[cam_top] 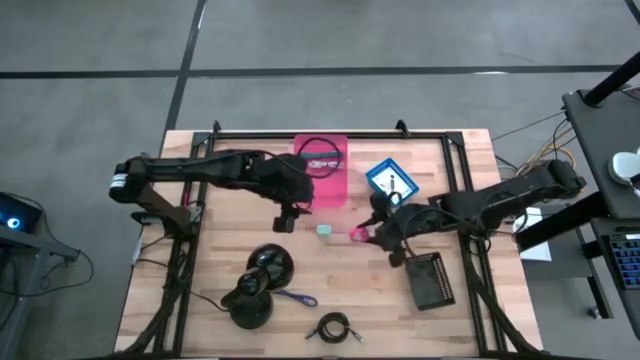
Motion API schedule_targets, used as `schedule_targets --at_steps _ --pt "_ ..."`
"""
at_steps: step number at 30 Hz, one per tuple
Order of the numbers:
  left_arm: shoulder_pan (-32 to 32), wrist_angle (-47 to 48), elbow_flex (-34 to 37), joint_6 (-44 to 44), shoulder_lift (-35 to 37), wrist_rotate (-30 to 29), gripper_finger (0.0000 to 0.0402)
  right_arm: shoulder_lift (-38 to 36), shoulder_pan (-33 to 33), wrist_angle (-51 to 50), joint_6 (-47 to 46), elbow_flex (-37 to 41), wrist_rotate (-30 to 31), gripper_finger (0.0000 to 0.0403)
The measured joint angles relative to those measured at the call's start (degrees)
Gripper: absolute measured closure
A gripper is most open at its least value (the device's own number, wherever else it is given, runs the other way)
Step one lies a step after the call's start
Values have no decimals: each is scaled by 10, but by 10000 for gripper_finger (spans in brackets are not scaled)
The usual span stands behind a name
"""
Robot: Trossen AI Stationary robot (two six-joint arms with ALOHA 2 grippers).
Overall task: Pick and place items into bin
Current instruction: Put the pink charger adapter into the black bin
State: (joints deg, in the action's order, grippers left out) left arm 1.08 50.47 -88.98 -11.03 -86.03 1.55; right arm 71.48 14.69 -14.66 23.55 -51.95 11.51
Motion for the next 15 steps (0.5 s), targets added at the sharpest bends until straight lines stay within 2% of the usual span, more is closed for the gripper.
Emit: schedule_targets --at_steps 6,9,15 --pt "0 -9 3 -17 16 -33 222 -29 5 -183 -175 -41 -2 262" --pt "0 -12 4 -26 18 -36 222 -34 8 -265 -266 -53 -24 262" --pt "0 -16 14 -58 18 -36 222 -36 14 -365 -427 -55 -90 262"
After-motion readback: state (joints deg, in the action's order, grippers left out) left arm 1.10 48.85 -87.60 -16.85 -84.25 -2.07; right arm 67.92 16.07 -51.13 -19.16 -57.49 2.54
